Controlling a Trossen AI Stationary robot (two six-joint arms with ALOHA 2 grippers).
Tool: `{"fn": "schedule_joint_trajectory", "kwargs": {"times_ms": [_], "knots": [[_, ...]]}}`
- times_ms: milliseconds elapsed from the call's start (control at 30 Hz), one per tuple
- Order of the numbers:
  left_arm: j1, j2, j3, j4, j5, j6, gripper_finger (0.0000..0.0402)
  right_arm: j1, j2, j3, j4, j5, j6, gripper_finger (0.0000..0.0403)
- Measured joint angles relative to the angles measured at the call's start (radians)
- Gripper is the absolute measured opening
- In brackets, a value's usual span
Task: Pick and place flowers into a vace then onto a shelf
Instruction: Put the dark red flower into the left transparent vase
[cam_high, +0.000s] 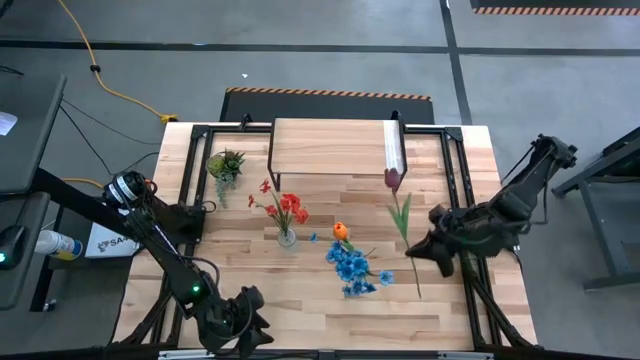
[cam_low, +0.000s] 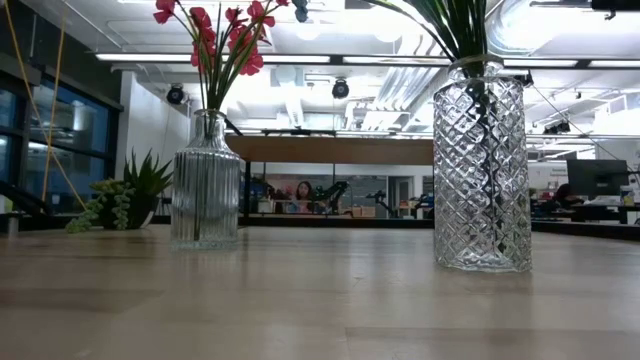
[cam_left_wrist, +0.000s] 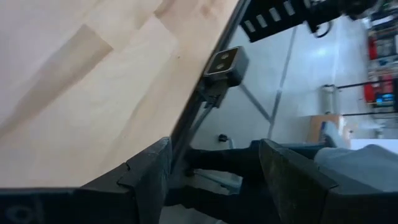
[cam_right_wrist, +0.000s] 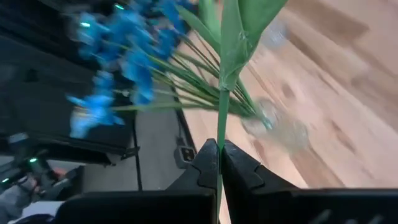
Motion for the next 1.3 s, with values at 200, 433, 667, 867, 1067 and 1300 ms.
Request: {"fn": "schedule_joint_trajectory", "kwargs": {"times_ms": [200,433,667,867,1067,1300], "knots": [[0.0,0.0,0.0,0.068,-0.04,0.005,0.0278,-0.015,-0.084,0.103,0.001,0.072,-0.218,0.0],[0.0,0.0,0.0,0.134,-0.088,0.008,0.0278,-0.016,-0.061,0.356,0.024,0.135,-0.583,0.0],[0.0,-0.012,0.0,0.294,-0.238,0.118,0.0278,-0.016,0.108,0.644,0.073,0.104,-1.006,0.0],[0.0,-0.068,0.0,0.498,-0.391,0.399,0.0278,-0.016,0.317,0.853,-0.001,0.082,-1.21,0.0],[0.0,-0.15,0.0,0.758,-0.433,0.755,0.0278,-0.041,0.518,1.03,-0.122,0.056,-1.245,0.0],[0.0,-0.212,0.0,1.046,-0.403,1.158,0.0278,-0.128,0.699,1.205,-0.13,-0.166,-1.331,0.0]]}}
